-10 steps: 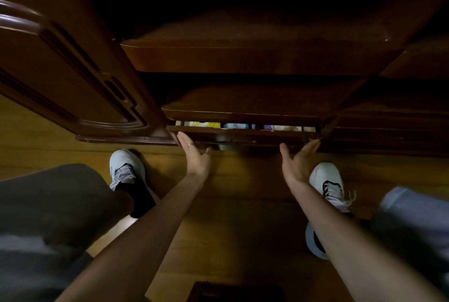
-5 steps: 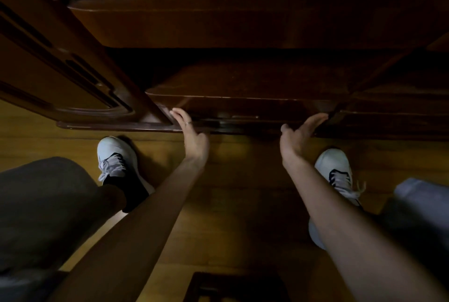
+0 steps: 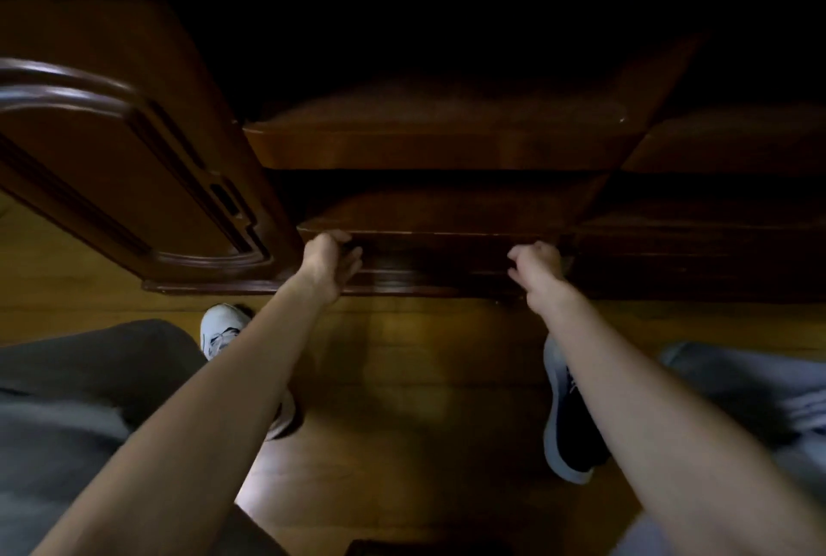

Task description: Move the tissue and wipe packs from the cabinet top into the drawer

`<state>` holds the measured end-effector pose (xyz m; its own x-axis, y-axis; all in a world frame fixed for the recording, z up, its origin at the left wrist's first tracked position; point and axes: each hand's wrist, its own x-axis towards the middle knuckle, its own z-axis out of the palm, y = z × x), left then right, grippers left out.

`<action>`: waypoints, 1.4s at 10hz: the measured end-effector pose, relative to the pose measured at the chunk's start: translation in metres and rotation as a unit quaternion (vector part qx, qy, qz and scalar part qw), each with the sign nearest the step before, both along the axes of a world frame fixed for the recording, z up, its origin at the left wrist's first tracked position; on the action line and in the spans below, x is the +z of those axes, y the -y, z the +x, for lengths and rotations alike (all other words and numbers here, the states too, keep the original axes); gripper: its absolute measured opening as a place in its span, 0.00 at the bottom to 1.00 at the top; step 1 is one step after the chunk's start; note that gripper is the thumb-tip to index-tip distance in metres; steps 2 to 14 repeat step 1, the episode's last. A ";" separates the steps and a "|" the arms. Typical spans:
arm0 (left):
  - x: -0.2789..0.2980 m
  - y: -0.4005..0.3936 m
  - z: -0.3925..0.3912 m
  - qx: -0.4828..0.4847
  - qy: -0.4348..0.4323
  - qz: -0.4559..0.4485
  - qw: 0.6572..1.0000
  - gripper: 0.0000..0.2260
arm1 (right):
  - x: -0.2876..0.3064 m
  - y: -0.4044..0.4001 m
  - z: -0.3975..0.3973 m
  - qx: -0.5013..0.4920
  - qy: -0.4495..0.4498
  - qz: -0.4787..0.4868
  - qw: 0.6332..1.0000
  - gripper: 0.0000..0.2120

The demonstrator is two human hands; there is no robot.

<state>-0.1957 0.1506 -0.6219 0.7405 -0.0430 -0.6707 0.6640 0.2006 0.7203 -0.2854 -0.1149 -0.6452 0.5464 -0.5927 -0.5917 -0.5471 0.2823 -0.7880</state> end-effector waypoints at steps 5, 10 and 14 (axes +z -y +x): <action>0.024 -0.014 -0.019 -0.103 0.031 0.104 0.989 0.10 | 0.041 0.002 -0.023 0.049 0.018 -0.037 0.998 0.26; 0.024 -0.014 -0.019 -0.103 0.031 0.104 0.989 0.10 | 0.041 0.002 -0.023 0.049 0.018 -0.037 0.998 0.26; 0.024 -0.014 -0.019 -0.103 0.031 0.104 0.989 0.10 | 0.041 0.002 -0.023 0.049 0.018 -0.037 0.998 0.26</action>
